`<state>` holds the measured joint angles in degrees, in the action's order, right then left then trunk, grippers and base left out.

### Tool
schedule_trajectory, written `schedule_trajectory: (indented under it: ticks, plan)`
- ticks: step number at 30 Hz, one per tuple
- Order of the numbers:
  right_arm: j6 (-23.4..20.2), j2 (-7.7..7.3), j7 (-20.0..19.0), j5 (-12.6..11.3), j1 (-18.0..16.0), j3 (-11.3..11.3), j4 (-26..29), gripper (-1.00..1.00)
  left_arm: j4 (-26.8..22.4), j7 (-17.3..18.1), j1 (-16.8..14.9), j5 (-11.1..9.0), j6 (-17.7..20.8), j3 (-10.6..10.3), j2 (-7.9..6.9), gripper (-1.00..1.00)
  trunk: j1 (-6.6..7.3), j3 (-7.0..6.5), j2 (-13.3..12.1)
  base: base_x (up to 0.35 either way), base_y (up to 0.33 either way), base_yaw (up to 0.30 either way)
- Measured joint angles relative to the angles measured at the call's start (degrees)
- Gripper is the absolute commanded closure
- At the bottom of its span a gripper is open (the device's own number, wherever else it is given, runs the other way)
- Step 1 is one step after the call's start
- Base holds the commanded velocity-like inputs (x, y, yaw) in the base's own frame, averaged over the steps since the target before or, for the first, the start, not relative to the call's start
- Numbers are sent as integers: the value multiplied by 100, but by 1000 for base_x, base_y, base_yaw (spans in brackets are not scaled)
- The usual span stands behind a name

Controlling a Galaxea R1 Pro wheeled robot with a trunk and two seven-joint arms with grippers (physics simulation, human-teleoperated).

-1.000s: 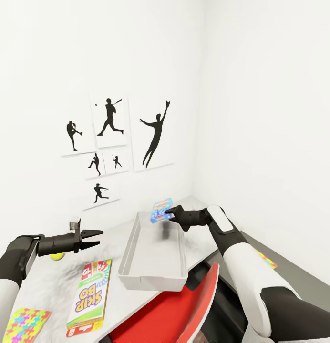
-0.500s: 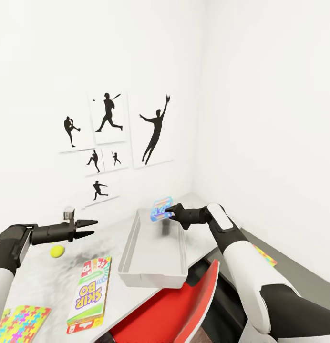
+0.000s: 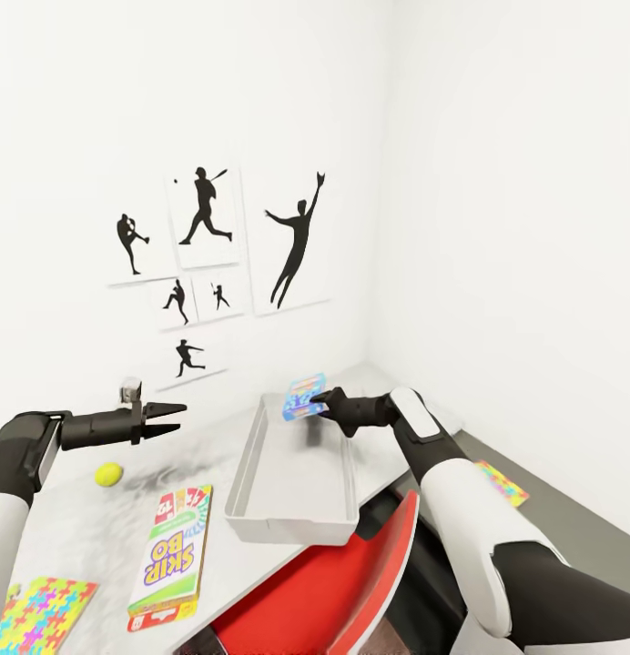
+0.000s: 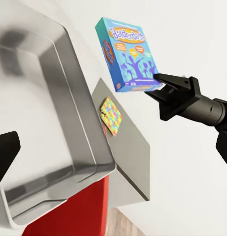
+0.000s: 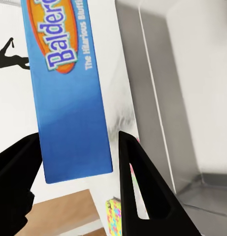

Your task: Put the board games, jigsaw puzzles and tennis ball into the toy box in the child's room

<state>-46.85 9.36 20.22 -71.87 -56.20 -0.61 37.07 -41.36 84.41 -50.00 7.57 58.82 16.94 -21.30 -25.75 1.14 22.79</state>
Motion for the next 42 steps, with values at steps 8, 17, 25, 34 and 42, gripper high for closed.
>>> schedule_trajectory:
  ticks: [8,17,25,34,42]
  plan:
    - [168,64,1,16,-107,-15,-52,100,0,0,-3,1,-5,-3,0,-100,0,73,-2,0,0,0]
    - [193,64,4,42,-241,-285,-137,100,0,0,-3,1,-5,-6,1,-100,0,157,-2,0,0,0]
    - [214,64,5,42,-427,-308,-614,100,0,0,-3,1,-8,-6,2,-100,0,232,-2,0,0,0]
    - [502,64,7,39,-550,-309,-714,100,0,4,-3,1,-2,-1,0,-100,0,316,-1,0,0,0]
    - [593,64,10,185,-611,-357,-794,100,0,8,-3,6,-1,0,0,-100,0,391,-1,0,0,0]
